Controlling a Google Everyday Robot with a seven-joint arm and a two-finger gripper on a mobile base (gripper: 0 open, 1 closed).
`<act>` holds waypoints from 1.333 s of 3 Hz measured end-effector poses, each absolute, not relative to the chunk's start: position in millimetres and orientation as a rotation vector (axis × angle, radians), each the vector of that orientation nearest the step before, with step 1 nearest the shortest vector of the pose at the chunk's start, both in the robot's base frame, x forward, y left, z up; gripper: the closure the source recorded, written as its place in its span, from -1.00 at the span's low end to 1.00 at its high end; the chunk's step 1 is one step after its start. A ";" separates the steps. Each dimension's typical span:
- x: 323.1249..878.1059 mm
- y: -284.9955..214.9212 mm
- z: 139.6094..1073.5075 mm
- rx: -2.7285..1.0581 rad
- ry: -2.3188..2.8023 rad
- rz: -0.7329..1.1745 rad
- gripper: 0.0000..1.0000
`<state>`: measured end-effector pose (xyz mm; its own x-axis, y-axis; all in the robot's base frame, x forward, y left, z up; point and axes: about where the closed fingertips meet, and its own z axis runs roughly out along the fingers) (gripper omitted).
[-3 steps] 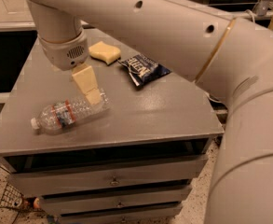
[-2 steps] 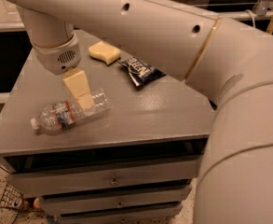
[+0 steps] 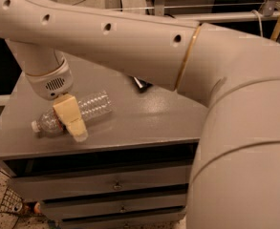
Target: Place water bottle upright
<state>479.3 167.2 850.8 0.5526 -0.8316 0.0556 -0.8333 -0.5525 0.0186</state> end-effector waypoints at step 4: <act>487.2 175.5 859.7 2.785 -1.487 -0.120 0.42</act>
Offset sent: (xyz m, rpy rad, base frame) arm -0.0170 -0.0081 -0.0190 -0.0823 0.0954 -0.0208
